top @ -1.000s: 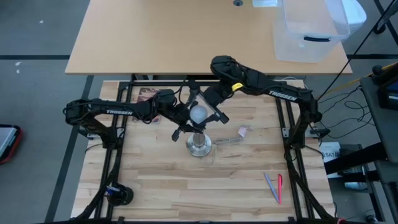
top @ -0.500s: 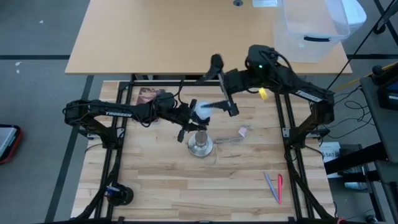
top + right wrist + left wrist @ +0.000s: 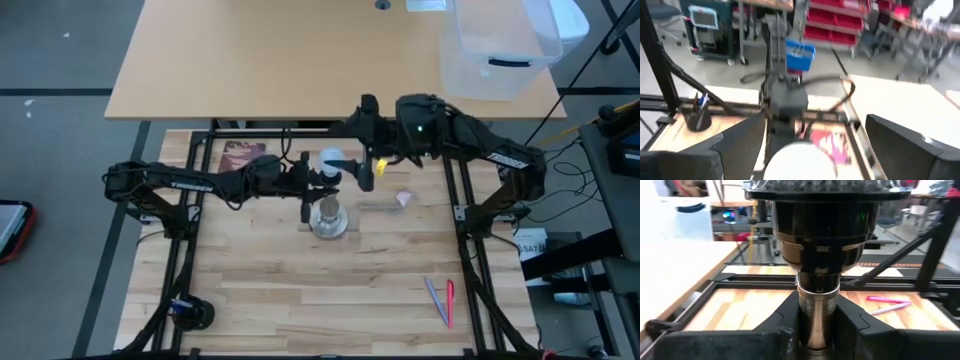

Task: Screw lightbulb
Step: Remove the lightbulb from the lamp

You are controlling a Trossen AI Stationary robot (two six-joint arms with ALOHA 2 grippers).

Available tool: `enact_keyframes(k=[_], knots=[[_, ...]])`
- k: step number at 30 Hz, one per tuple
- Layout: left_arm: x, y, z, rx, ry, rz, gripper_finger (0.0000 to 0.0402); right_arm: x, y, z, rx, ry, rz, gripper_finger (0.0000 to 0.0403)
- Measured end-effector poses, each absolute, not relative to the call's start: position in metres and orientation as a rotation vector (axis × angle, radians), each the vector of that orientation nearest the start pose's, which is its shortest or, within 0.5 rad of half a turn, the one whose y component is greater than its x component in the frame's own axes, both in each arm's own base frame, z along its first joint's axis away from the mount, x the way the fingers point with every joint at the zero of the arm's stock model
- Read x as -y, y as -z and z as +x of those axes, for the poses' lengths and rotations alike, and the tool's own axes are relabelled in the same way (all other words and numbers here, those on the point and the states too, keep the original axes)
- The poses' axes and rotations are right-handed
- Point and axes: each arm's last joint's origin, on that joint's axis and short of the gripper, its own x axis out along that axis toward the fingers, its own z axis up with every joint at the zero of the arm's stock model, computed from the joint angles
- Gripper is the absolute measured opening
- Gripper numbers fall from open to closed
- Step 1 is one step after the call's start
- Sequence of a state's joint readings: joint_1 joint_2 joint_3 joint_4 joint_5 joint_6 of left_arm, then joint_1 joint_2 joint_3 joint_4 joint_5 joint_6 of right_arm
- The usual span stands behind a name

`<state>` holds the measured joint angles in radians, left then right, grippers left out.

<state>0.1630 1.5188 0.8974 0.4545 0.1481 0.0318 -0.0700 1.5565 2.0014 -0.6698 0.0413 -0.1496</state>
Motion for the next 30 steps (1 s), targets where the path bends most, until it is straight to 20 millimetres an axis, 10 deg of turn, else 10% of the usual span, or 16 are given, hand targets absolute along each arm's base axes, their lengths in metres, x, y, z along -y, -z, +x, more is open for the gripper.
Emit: enact_keyframes(k=[10,30], knots=[[-0.055,-0.257,0.331,-0.17,-0.148,0.024,0.0072,-0.011,-0.502,0.301,-0.282,0.292,-0.139,0.0338],[-0.055,-0.257,0.331,-0.169,-0.174,0.018,0.0072,-0.01,-0.444,0.314,-0.301,0.497,-0.055,0.0338]])
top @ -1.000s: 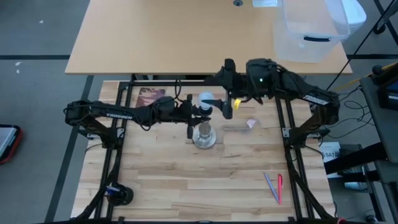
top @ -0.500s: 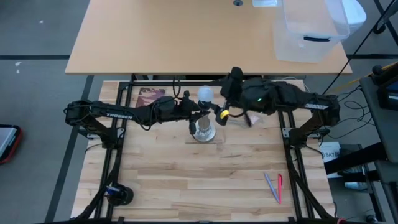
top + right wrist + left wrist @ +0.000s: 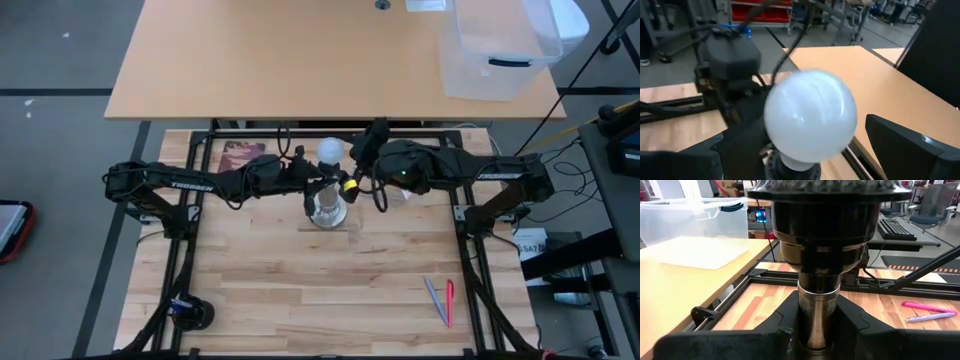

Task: Screw lightbulb
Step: Remove the lightbulb from the lamp

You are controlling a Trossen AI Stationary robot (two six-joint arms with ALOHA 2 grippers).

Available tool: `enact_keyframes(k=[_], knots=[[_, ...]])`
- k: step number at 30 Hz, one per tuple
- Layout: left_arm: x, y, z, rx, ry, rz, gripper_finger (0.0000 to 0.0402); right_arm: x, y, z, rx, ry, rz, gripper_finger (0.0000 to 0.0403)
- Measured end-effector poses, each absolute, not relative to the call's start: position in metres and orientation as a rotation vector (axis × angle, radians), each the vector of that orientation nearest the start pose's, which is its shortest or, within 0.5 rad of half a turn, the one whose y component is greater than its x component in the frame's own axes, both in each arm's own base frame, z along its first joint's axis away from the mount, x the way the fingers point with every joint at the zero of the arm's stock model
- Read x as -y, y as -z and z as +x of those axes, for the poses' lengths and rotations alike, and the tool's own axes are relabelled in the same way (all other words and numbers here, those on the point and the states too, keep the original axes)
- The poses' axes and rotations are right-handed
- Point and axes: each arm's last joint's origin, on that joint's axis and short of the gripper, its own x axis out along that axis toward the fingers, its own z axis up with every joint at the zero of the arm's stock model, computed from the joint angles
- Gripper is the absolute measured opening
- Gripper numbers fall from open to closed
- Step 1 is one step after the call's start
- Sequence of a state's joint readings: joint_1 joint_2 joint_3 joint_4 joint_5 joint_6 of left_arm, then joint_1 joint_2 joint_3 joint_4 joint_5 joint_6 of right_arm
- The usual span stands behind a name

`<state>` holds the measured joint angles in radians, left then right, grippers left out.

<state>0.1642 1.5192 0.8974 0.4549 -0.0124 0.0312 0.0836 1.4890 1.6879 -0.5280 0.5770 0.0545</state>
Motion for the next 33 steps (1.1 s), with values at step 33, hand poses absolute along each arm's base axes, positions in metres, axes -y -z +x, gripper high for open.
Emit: enact_keyframes(k=[33], knots=[[-0.056,-0.256,0.331,-0.182,-0.178,-0.01,0.0072,0.019,-0.404,0.327,-0.127,0.316,-0.111,0.0245]])
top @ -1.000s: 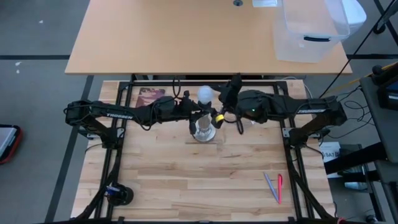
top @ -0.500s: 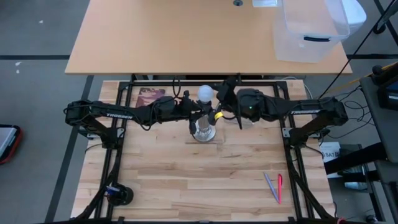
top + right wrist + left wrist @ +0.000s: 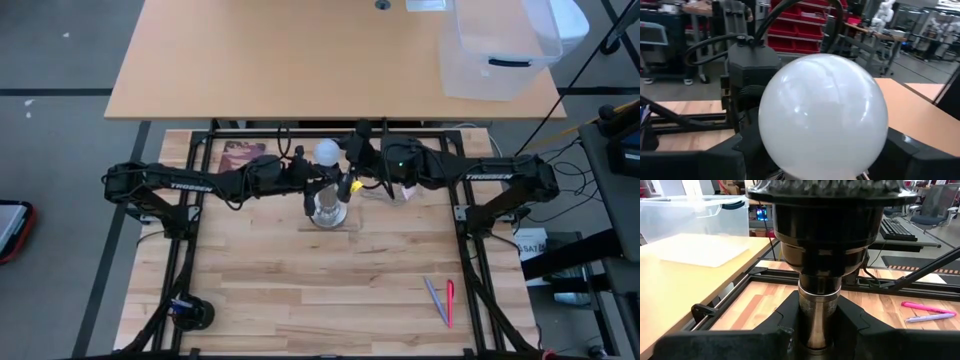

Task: Screw lightbulb
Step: Remove the lightbulb from the lamp

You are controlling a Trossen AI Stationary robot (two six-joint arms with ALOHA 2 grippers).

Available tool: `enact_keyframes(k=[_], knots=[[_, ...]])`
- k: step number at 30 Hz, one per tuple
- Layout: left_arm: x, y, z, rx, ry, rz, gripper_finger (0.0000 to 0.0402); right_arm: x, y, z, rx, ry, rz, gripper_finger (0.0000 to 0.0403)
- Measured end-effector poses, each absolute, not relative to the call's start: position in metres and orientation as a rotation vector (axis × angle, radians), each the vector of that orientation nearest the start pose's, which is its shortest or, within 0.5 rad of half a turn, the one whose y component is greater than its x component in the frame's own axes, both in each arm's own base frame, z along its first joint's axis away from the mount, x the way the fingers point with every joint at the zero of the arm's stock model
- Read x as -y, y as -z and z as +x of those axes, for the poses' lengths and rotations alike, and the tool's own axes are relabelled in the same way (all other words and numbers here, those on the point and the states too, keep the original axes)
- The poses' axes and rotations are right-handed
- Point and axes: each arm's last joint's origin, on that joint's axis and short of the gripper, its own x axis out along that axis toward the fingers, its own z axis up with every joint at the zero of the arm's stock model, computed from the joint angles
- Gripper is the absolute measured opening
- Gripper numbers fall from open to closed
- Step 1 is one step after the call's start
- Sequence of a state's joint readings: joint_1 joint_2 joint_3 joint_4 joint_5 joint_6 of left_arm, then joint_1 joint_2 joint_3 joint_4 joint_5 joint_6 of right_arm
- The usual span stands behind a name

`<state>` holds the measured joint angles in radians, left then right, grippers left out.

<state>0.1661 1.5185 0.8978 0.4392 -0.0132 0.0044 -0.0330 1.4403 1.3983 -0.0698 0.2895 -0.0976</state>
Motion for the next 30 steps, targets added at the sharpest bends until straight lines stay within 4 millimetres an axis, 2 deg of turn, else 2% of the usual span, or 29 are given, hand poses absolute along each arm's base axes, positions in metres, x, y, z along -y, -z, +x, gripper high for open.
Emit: enact_keyframes(k=[11,18,23,27,30], knots=[[-0.055,-0.255,0.331,-0.197,-0.146,-0.007,0.0072,0.044,-0.403,0.322,-0.163,0.112,-0.216,0.0262],[-0.054,-0.255,0.331,-0.199,-0.078,0.01,0.0072,0.066,-0.399,0.313,-0.195,-0.083,-0.258,0.0214],[-0.056,-0.255,0.33,-0.197,-0.061,0.006,0.0072,0.083,-0.399,0.308,-0.175,-0.157,-0.266,0.0185],[-0.058,-0.256,0.33,-0.19,-0.052,-0.003,0.0072,0.094,-0.399,0.304,-0.163,-0.206,-0.262,0.0179],[-0.058,-0.256,0.33,-0.19,-0.051,-0.003,0.0072,0.098,-0.399,0.302,-0.154,-0.231,-0.269,0.0189]])
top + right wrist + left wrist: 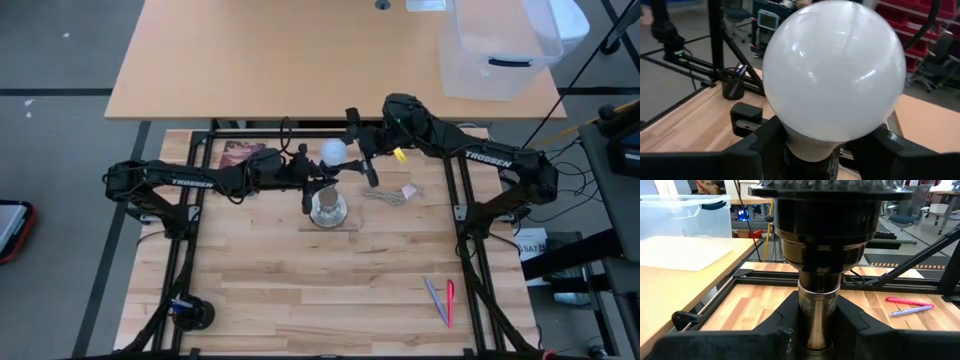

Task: Screw lightbulb
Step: Remove the lightbulb from the lamp

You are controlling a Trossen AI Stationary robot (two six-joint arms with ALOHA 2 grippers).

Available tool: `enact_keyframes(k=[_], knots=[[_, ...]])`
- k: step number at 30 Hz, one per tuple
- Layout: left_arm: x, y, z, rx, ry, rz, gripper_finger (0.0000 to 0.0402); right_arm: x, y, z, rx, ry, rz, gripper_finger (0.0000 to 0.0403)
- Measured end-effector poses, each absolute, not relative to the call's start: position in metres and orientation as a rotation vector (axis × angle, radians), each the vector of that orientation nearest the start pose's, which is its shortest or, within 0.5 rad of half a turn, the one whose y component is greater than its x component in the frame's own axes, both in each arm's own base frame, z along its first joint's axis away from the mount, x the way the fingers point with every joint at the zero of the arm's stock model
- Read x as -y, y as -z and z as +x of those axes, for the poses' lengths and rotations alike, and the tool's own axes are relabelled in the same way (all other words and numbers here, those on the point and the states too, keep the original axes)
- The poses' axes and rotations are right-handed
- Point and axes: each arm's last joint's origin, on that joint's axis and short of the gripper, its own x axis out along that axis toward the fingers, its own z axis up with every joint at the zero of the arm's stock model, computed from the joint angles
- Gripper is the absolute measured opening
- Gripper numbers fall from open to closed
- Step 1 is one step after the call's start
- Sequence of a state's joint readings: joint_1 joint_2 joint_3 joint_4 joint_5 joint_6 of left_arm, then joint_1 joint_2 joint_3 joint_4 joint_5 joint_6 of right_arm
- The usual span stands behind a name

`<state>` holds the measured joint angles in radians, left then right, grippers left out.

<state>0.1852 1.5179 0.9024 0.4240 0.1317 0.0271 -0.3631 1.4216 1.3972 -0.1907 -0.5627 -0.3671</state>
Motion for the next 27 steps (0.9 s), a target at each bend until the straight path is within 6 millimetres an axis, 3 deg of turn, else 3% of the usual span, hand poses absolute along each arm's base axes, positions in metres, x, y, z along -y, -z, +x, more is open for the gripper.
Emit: enact_keyframes(k=[5,15,27], knots=[[-0.059,-0.256,0.33,-0.194,-0.007,-0.005,0.0072,0.105,-0.4,0.299,-0.121,-0.296,-0.311,0.0198],[-0.059,-0.256,0.33,-0.19,0.026,-0.009,0.0072,0.11,-0.4,0.298,-0.099,-0.332,-0.297,0.0179],[-0.059,-0.256,0.33,-0.186,0.015,-0.017,0.0072,0.094,-0.403,0.305,-0.097,-0.318,-0.217,0.0256]])
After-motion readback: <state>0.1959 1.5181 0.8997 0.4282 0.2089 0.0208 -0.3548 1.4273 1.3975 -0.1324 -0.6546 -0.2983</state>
